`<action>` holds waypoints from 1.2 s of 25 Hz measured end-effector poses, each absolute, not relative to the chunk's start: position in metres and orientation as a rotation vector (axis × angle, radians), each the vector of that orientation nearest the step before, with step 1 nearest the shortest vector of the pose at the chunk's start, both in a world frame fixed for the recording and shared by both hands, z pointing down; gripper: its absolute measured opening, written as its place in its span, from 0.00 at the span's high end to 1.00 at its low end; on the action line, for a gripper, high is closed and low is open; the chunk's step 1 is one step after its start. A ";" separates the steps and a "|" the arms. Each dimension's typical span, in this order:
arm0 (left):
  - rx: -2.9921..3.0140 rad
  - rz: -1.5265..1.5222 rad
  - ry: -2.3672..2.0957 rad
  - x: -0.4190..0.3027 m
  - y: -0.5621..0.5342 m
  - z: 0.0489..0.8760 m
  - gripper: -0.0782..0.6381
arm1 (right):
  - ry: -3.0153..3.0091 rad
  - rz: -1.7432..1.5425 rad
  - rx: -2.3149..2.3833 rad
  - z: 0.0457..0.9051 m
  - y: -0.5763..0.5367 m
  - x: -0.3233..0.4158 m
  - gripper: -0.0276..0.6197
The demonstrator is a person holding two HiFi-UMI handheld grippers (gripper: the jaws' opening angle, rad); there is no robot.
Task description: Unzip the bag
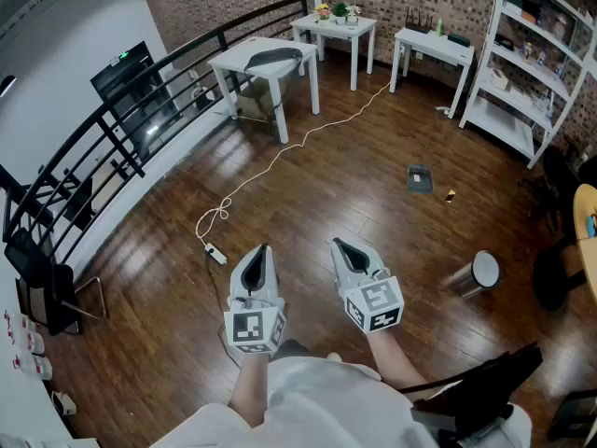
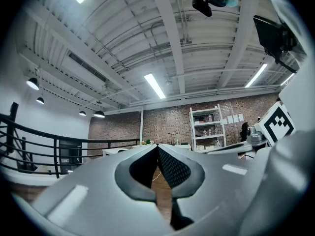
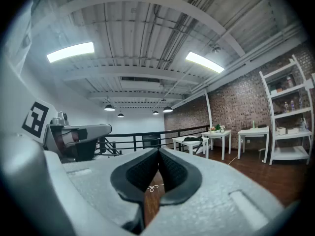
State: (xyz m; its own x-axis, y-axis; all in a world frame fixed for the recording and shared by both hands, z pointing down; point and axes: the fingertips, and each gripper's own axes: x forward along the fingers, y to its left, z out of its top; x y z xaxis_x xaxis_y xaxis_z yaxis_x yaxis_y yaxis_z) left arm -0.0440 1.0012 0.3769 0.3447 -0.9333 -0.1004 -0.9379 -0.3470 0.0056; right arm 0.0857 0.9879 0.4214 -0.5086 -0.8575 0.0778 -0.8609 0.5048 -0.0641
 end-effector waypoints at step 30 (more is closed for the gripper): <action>-2.634 0.167 1.706 -0.151 0.683 0.391 0.87 | -2.676 0.128 1.470 0.431 0.680 -0.040 0.98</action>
State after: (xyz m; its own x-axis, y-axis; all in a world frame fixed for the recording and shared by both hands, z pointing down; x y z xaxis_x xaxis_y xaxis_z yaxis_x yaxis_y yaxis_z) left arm -0.1512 0.6828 0.3913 0.4048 -0.9101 -0.0882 -0.9100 -0.4105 0.0588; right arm -0.0395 0.6797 0.4315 -0.5343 -0.8375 0.1149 -0.8446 0.5345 -0.0319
